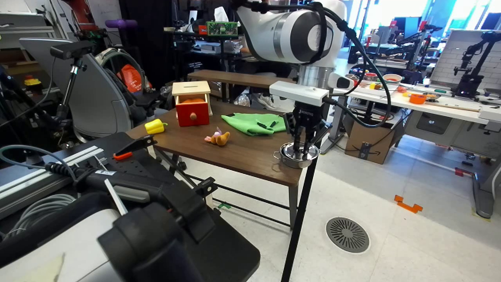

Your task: Put the silver lid on the silver pot, remove the lid from the pot, place the bunny plush toy in the pot

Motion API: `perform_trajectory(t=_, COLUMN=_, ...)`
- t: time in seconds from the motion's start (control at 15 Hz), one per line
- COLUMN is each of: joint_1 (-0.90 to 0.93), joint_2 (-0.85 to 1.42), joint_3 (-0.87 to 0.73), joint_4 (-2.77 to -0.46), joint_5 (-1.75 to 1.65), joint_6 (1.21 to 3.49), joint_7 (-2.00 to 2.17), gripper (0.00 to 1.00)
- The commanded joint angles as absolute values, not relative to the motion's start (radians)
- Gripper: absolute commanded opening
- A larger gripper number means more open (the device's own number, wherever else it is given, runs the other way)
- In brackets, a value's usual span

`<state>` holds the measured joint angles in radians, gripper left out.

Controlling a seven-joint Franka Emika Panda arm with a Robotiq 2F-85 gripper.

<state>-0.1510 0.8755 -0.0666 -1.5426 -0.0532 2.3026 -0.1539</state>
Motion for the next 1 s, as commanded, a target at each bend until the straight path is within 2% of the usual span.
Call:
perform_trajectory(t=0.0, joint_1=-0.137, joint_2=0.902, joint_3=-0.084, joint_4=-1.498, joint_5=-0.077, joint_6=2.279, joint_7=-0.133, gripper=0.01)
perform_trajectory(t=0.13, joint_1=-0.137, joint_2=0.894, joint_3=-0.085, joint_4=-1.504, joint_5=-0.079, joint_6=2.284, joint_7=-0.133, gripper=0.05)
perform_trajectory(t=0.47, joint_1=-0.132, joint_2=0.838, joint_3=-0.080, joint_4=-1.553, joint_5=-0.082, joint_6=2.300, joint_7=-0.139, gripper=0.05)
perform_trajectory(t=0.93, joint_1=-0.068, joint_2=0.669, joint_3=-0.036, joint_4=-1.744, joint_5=-0.120, joint_6=2.314, joint_7=-0.177, gripper=0.05)
